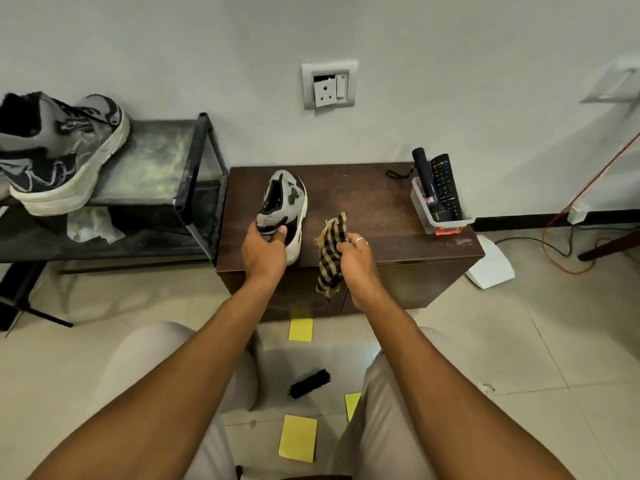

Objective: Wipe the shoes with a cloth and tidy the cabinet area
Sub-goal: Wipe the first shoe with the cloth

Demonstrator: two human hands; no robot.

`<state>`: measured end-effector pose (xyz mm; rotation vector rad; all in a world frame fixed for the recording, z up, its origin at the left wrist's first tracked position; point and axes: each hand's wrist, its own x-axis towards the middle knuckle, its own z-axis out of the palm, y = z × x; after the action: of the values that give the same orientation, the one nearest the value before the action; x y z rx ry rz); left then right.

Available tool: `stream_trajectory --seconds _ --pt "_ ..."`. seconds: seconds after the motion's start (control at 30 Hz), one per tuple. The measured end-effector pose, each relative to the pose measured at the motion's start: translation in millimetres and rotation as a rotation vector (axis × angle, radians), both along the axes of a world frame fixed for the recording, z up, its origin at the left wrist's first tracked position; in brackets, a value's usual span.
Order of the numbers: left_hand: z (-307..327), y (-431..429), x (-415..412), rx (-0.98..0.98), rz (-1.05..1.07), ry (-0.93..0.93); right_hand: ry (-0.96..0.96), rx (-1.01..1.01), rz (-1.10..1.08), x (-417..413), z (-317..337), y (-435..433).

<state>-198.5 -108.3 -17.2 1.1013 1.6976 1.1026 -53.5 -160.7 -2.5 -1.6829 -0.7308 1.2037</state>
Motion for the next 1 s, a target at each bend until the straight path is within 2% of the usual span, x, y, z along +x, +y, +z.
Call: stream_trajectory --seconds 0.13,0.23,0.33,0.5,0.7,1.0 --pt "20.2 -53.3 -9.9 0.024 0.006 -0.058 0.107 0.013 -0.045 -4.7 10.0 -27.3" --pt "32.8 -86.7 -20.6 0.03 0.025 -0.132 0.271 0.066 -0.058 -9.2 23.4 -51.4" --pt "46.8 -112.0 -37.1 0.042 0.009 -0.18 0.401 0.163 0.024 -15.3 43.2 -76.3" --pt "72.3 -133.5 -67.1 0.104 0.035 -0.179 0.464 0.184 0.166 -33.8 70.8 -103.8" --pt "111.8 -137.9 -111.0 0.228 0.072 -0.152 0.465 0.219 0.235 -69.0 106.7 -104.5" --pt "146.5 -95.6 -169.4 0.299 0.18 -0.125 0.292 0.251 0.385 -108.0 139.7 -69.1"
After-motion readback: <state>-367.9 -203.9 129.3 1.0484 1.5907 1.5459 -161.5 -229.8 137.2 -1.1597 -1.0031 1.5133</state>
